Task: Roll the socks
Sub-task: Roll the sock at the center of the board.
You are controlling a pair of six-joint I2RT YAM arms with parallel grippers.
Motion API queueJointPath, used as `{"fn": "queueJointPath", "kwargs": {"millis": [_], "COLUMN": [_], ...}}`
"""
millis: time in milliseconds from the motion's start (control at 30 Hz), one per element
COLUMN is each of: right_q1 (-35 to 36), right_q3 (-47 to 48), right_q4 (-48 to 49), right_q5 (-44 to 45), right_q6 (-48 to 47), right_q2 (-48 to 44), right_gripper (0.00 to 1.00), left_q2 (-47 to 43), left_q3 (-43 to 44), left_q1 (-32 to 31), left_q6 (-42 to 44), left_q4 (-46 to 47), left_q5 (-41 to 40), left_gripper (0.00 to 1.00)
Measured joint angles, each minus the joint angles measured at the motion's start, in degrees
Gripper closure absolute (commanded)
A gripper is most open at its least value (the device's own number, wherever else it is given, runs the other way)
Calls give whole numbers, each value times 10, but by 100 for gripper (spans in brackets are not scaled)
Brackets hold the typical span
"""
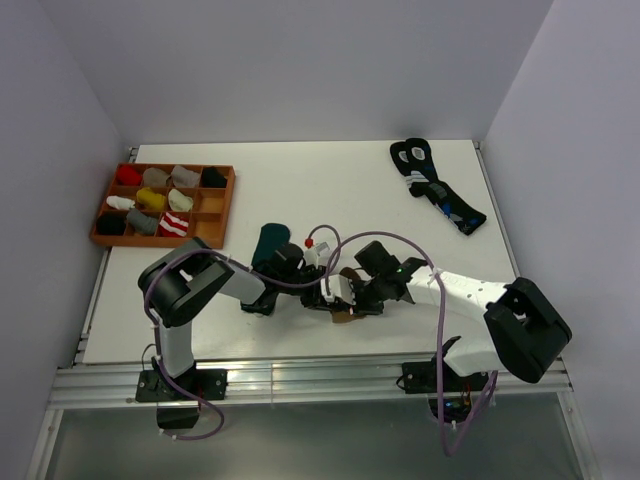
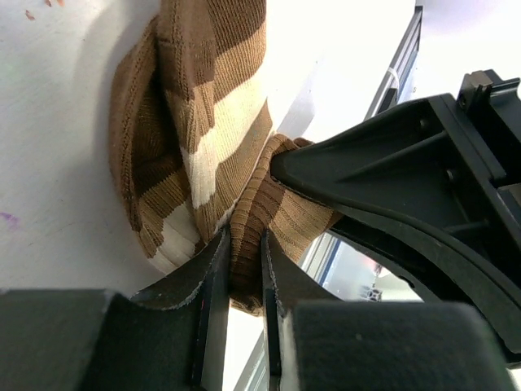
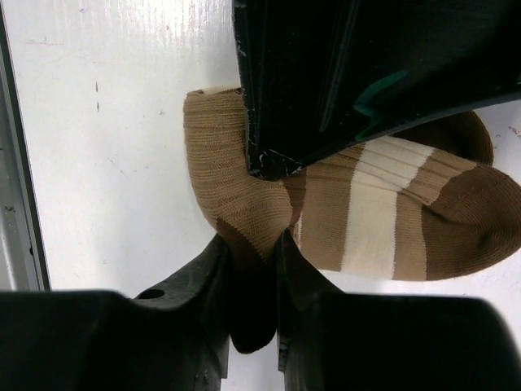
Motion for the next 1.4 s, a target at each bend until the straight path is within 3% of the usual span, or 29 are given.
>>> {"fn": "queueJointPath", "kwargs": {"millis": [333, 1033, 1400], "right_q1": [0, 1, -22], "right_q3": [7, 20, 122], "right_q4": [2, -3, -104], "right_q5": [9, 19, -11], "right_q6": [21, 56, 56], "right_q2": [8, 20, 114], "right_gripper": [92, 94, 96], "left_q2": [-25, -70, -181], "left_q3": [-15, -130, -236], "left_q1": [0, 16, 13], "left_q6": [-11, -50, -23], "left_q4": [-2, 156, 210], "left_q5": [-42, -162, -199], "left_gripper": [67, 60, 63]}}
